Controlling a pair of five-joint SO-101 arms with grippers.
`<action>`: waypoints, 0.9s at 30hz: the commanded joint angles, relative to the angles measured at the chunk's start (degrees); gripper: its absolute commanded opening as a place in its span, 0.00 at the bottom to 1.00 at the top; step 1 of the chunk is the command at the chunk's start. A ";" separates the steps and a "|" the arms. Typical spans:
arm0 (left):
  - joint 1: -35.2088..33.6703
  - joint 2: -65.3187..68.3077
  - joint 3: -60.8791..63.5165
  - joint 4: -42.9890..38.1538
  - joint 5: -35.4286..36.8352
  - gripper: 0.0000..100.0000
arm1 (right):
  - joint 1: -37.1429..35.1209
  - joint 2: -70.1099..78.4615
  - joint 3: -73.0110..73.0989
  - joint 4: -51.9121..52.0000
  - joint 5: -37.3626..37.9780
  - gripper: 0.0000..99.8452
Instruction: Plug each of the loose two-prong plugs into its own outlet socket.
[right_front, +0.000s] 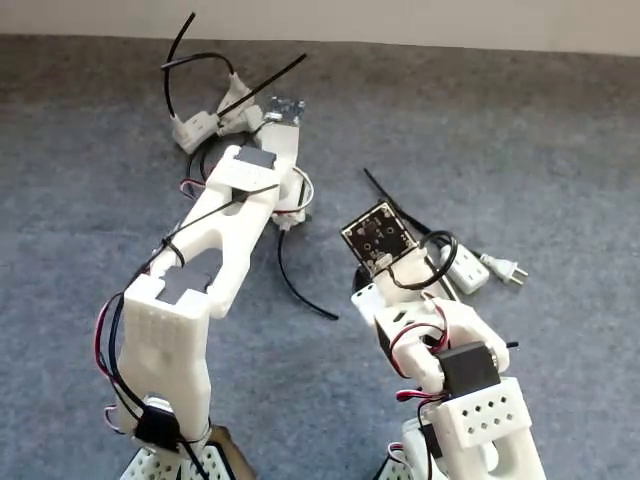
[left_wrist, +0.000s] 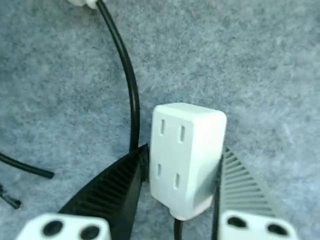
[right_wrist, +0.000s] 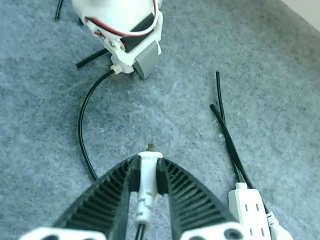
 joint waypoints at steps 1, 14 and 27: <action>0.84 -0.66 -1.80 0.35 -0.35 0.12 | 0.48 0.31 -0.13 -1.19 -0.70 0.01; 0.92 -4.26 -11.21 16.18 -10.55 0.01 | 0.48 0.31 -0.13 -1.19 -0.70 0.01; 0.31 -4.53 -19.74 40.09 -41.76 0.01 | 0.48 0.04 -0.13 -1.10 -0.70 0.01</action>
